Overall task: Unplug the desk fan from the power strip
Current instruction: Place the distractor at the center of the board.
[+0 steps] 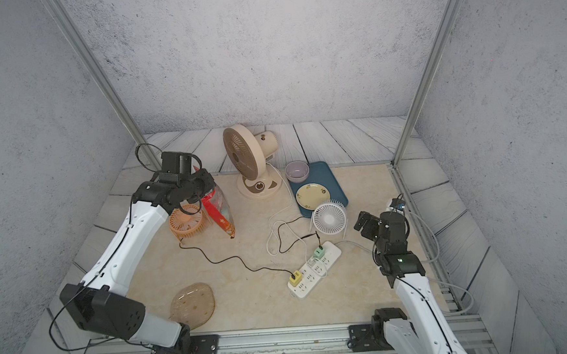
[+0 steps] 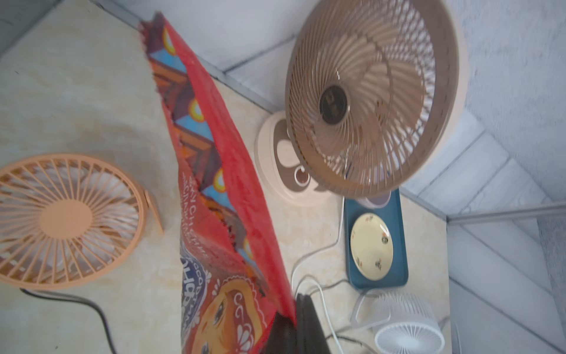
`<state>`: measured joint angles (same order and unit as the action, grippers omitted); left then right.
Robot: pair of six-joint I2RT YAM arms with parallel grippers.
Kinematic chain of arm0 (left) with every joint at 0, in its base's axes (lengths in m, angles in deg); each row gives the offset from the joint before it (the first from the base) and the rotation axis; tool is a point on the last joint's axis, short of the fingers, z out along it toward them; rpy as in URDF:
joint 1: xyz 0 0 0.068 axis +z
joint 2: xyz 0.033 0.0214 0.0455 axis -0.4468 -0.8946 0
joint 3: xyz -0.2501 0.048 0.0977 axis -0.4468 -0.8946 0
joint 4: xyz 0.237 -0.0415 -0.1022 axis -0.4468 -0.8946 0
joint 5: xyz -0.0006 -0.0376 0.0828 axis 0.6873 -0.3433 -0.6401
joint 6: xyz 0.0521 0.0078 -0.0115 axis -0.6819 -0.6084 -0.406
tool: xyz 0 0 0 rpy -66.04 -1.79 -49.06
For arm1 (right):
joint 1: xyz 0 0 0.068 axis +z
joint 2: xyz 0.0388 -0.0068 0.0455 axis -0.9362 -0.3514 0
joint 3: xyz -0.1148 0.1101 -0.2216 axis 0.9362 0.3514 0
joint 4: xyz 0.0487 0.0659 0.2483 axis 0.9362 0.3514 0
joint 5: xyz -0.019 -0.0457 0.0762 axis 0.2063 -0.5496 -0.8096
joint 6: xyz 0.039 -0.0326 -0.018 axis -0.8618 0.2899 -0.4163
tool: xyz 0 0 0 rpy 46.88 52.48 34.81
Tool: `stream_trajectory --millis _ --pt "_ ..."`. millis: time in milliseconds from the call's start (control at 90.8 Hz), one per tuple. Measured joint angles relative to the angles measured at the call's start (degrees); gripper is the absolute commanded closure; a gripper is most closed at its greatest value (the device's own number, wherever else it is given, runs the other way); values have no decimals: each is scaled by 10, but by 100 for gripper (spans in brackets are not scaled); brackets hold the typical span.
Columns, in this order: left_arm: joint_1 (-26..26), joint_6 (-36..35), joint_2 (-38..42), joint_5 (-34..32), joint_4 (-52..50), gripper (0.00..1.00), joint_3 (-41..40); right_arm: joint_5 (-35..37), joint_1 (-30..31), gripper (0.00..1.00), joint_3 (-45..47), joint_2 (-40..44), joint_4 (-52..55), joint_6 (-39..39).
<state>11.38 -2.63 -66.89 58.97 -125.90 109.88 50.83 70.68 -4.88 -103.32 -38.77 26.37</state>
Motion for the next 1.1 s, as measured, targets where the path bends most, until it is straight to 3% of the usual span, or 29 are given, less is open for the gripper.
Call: stream_trajectory --millis 231,374,528,716,749,826,881,1057,1101 --pt "37 59 -116 -15 119 100 9 3 0 1 -11 0 1 8" --pt "69 87 -206 25 211 100 26 4 0 1 -19 0 1 15" --pt "94 98 -307 87 277 100 117 4 0 1 -26 -2 2 19" --pt "110 108 -332 100 313 100 141 4 0 1 -37 -8 6 27" --pt "112 110 -333 101 314 93 141 4 0 1 -38 -9 6 28" --pt "118 114 -338 101 314 61 141 4 0 1 -39 -9 7 30" --pt "124 112 -340 100 317 44 141 3 0 1 -39 -10 7 31" --pt "141 67 -340 95 301 13 143 -27 0 1 -46 -29 11 45" --pt "143 54 -340 92 290 0 145 -40 0 1 -49 -35 11 49"
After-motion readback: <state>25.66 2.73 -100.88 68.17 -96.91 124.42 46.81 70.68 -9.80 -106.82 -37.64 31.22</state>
